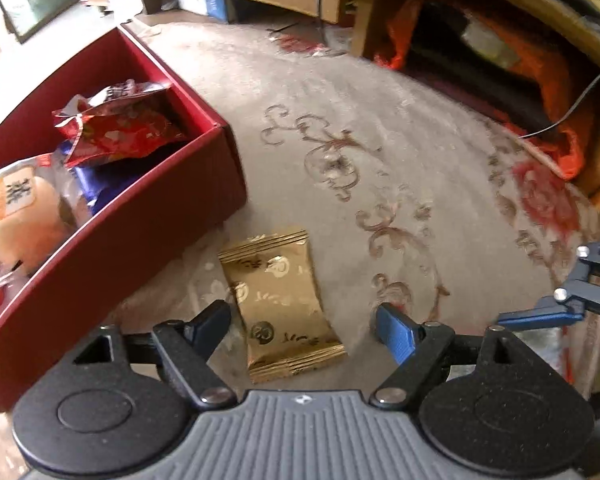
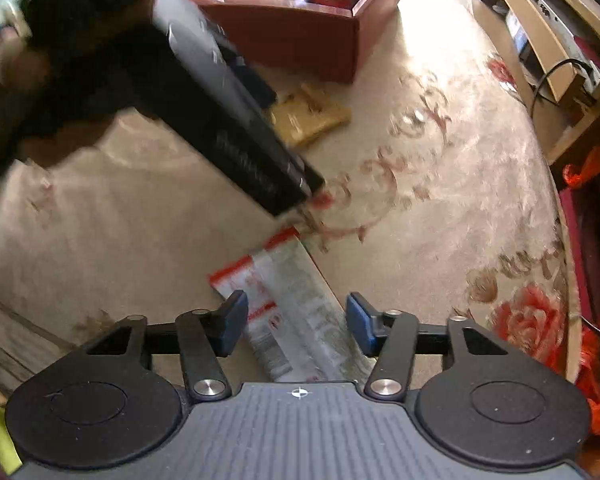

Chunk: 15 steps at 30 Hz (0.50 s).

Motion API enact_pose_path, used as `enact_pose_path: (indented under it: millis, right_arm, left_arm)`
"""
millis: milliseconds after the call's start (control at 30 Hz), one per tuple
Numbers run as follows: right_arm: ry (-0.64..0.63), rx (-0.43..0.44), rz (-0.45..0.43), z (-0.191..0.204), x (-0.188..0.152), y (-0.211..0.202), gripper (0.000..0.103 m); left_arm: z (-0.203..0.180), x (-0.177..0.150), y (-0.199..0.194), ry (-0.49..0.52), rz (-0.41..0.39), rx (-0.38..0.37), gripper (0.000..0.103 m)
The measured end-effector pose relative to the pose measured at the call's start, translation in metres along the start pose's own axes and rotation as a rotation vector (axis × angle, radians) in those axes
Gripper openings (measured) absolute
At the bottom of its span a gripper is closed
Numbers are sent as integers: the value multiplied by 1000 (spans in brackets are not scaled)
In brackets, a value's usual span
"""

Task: Organize snacks
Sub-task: 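Move the left gripper to the gold packet while the right gripper approaches the striped pack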

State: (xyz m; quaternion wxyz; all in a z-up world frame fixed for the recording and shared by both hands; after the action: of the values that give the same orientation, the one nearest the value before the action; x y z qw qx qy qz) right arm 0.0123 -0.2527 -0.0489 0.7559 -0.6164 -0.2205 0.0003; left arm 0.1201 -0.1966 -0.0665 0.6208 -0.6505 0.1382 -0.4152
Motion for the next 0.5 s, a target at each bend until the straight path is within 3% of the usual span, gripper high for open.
enact_pose_path:
  millis: [67, 200, 233, 300, 400, 500]
  right_arm:
    - [14, -13, -14, 0, 0, -1, 53]
    - [112, -61, -48, -13, -1, -10, 16]
    - [140, -80, -49, -17, -3, -12, 15]
    - [209, -73, -59, -27, -9, -15, 18]
    - [253, -26, -67, -30, -15, -20, 41]
    - [173, -53, -73, -15, -18, -23, 62]
  left_arm:
    - [0, -3, -2, -31, 1, 16, 79]
    - [1, -12, -7, -54, 13, 38, 73]
    - [3, -15, -8, -71, 27, 34, 71]
    - [5, -22, -11, -88, 41, 47, 70]
    - [8, -26, -13, -119, 51, 60, 70]
    - [5, -17, -18, -116, 15, 78, 70]
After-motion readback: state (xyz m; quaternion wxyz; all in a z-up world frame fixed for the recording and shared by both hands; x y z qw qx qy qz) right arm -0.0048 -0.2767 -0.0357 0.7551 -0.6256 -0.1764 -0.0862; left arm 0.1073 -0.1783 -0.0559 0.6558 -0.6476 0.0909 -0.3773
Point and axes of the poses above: each gripper's, at about its wrist camera, not at the fingertips, and y roughly the way its jaws point, z to its left, x to its top, the point moved 2 cm from there along y, roughly the way its jaws point, and after that the axes turned 7 degrees about x, right-handed, at the moved point
